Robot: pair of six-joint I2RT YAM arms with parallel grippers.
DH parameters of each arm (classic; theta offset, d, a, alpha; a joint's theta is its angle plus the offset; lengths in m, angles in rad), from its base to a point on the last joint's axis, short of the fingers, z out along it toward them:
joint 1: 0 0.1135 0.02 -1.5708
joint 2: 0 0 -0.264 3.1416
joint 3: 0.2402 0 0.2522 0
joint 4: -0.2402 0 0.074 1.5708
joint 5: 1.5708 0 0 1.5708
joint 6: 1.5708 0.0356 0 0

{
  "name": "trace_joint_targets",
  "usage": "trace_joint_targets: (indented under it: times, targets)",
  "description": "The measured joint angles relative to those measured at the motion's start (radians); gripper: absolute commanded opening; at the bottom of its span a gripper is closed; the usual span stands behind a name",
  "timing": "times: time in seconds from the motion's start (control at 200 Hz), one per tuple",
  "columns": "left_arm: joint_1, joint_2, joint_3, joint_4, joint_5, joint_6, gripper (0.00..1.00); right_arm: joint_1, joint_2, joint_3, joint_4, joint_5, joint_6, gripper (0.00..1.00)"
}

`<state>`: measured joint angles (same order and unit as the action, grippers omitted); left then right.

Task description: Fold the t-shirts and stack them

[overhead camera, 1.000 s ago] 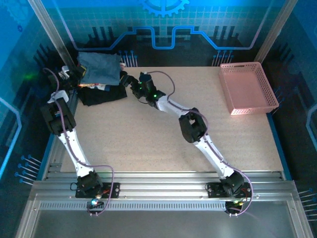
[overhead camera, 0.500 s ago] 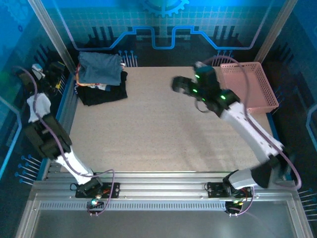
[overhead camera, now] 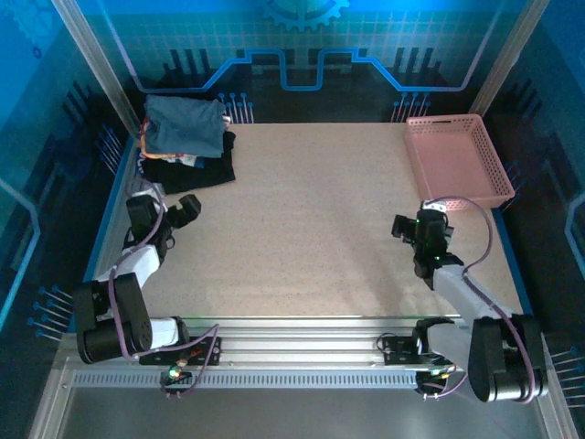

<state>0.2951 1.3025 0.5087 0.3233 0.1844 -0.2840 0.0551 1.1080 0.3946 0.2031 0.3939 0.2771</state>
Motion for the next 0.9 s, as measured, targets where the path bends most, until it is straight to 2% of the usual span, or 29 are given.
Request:
trace_joint_targets:
  times: [0.14,0.29,0.38,0.485,0.57,0.63,0.68,0.9]
  targets:
    - [-0.004,0.010,-0.023,0.142,-0.031,0.032,0.99,0.001,0.151,-0.023,0.230,-0.062,-0.077,1.00]
    - [-0.011,0.013,-0.028,0.251,-0.012,0.056,0.99,0.000,0.266,-0.024,0.429,-0.125,-0.146,1.00]
    - [-0.047,-0.005,-0.093,0.330,-0.032,0.064,0.99,0.002,0.346,-0.024,0.523,-0.150,-0.172,1.00]
    - [-0.185,0.008,-0.176,0.378,-0.131,0.117,0.99,0.010,0.385,-0.020,0.532,-0.153,-0.194,1.00]
    - [-0.282,0.096,-0.180,0.449,-0.204,0.163,0.99,0.012,0.386,-0.018,0.540,-0.152,-0.205,1.00]
    - [-0.296,0.190,-0.177,0.533,-0.247,0.188,0.99,0.012,0.386,-0.014,0.548,-0.153,-0.209,1.00]
    - [-0.297,0.233,-0.173,0.531,-0.280,0.198,0.99,0.012,0.386,-0.012,0.556,-0.152,-0.212,1.00]
    - [-0.297,0.243,-0.169,0.576,-0.357,0.214,0.99,0.018,0.386,-0.008,0.568,-0.151,-0.219,1.00]
